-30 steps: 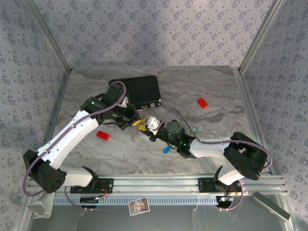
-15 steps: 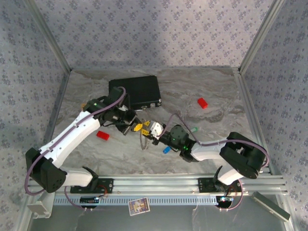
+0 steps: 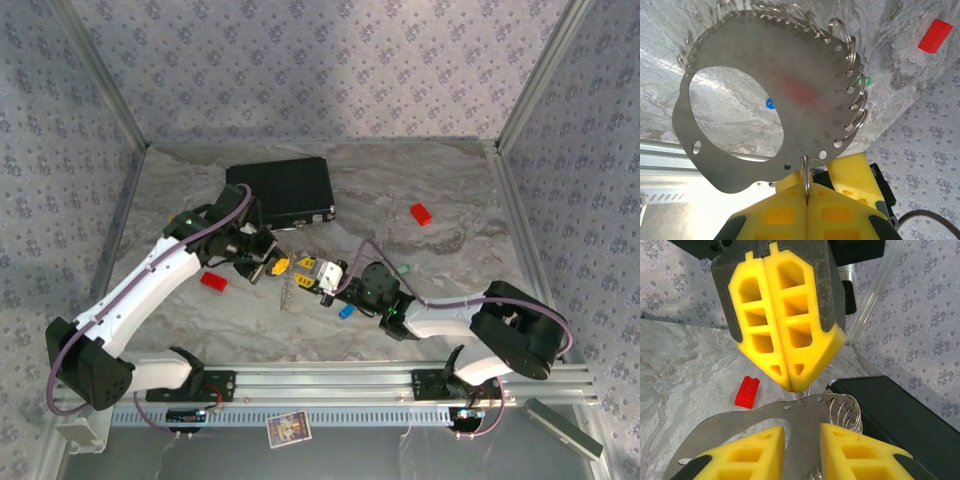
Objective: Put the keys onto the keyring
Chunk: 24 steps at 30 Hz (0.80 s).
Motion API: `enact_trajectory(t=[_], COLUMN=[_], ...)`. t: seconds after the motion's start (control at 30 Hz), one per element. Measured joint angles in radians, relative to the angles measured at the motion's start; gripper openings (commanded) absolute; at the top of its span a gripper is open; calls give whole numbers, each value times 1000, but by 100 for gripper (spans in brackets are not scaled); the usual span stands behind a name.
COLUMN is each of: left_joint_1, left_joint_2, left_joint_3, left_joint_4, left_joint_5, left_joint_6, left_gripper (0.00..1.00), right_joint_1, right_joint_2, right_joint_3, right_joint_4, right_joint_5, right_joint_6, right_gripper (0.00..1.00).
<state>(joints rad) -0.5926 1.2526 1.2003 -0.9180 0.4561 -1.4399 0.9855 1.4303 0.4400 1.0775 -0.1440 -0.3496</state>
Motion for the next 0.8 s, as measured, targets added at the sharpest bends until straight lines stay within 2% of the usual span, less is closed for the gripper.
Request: enact_trajectory(t=[0.8], left_joint_1=[3], left_joint_2=[-29], left_joint_3=[-46], left_joint_4=[2], left_joint_5=[1], left_joint_6=[-29], left_gripper=[0], right_joint_1=[32], right_joint_2=[96], right_joint_3=[74], right_joint_4=[-3], right_joint_5=[-2], right_joint_6=[-7], right_gripper=[21])
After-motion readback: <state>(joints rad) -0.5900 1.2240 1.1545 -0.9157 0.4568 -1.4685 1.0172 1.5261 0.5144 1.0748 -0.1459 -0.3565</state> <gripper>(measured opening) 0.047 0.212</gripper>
